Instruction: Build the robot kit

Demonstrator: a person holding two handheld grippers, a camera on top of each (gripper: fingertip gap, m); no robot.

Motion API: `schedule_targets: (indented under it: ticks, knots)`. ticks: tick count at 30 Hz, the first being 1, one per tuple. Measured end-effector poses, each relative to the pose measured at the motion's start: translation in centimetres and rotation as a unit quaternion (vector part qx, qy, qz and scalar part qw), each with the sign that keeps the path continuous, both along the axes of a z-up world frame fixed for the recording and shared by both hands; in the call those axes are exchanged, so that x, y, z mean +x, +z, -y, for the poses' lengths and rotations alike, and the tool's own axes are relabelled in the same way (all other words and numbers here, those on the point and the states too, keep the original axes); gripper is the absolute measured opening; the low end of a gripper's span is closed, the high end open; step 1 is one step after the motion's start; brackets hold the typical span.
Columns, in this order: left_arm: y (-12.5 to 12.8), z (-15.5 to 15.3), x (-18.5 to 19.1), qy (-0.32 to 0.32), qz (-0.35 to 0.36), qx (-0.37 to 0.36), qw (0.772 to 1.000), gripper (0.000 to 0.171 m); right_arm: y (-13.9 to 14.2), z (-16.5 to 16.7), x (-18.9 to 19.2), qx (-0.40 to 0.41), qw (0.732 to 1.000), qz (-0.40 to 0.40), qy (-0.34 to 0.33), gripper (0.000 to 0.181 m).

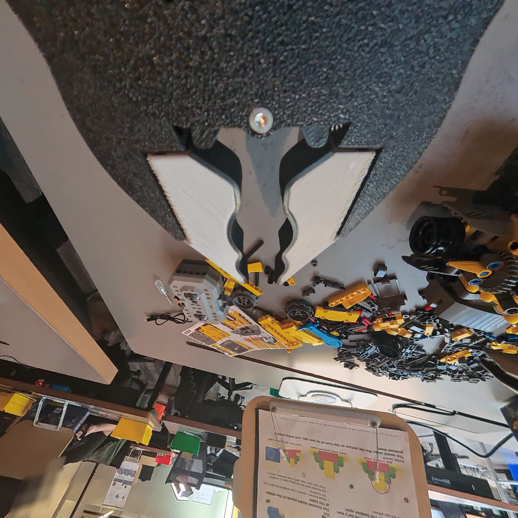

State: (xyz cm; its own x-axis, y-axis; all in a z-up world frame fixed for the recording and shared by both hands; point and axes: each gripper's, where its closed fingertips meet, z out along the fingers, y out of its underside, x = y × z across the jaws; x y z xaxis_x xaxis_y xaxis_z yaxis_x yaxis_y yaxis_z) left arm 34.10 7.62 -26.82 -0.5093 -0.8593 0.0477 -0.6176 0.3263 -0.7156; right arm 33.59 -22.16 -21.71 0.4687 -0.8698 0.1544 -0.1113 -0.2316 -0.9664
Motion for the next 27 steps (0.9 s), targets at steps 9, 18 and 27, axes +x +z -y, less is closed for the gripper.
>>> schedule_targets:
  ticks: [9, 18, 27]
  knots:
    - [-1.3, 1.4, -1.6, -0.033, -0.053, 0.009, 0.998, 0.038, -1.4, -0.3, 0.7, -0.064, 0.997, -0.017, -0.025, 0.016]
    - [2.4, 0.3, 0.3, 0.003, 0.034, -0.03, 0.999, 0.034, -1.3, -0.1, 0.9, -0.092, 0.995, 0.001, -0.047, 0.016]
    - [4.8, 3.6, -1.4, -0.103, 0.083, -0.081, 0.988, 0.03, -0.5, 0.3, 0.7, -0.08, 0.995, 0.02, -0.054, 0.015]
